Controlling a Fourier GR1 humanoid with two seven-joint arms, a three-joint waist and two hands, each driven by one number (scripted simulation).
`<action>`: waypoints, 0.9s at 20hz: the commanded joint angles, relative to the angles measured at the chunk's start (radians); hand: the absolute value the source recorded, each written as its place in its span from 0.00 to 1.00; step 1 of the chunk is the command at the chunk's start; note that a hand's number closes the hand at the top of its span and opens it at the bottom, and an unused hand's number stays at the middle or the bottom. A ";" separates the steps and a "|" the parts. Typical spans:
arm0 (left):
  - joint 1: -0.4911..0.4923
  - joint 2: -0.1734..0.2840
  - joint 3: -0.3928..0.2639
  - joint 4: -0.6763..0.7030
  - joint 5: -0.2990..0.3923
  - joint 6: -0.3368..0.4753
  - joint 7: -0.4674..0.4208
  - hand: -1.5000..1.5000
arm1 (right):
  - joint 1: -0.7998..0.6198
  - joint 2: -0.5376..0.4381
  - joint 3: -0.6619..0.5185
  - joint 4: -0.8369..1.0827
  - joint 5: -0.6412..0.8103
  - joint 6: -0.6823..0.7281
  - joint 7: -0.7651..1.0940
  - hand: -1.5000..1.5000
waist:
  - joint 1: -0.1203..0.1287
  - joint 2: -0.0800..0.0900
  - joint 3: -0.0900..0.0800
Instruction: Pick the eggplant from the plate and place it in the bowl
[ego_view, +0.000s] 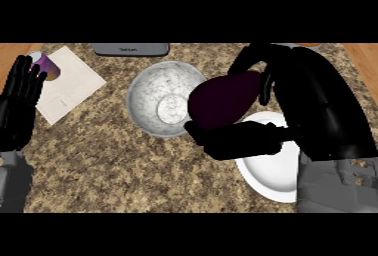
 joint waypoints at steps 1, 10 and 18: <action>-0.030 -0.003 -0.007 0.026 -0.023 0.018 0.005 0.50 | -0.125 0.022 0.041 0.241 0.002 -0.108 0.053 1.00 | 0.001 0.004 0.001; -0.001 -0.015 -0.007 0.004 -0.003 -0.004 -0.001 0.50 | -0.203 0.022 0.180 0.654 -0.056 -0.409 -0.015 1.00 | 0.015 0.005 0.001; -0.021 -0.021 -0.010 0.023 -0.021 0.006 -0.021 0.50 | -0.204 0.023 0.291 0.928 -0.053 -0.650 0.041 1.00 | 0.015 0.006 0.001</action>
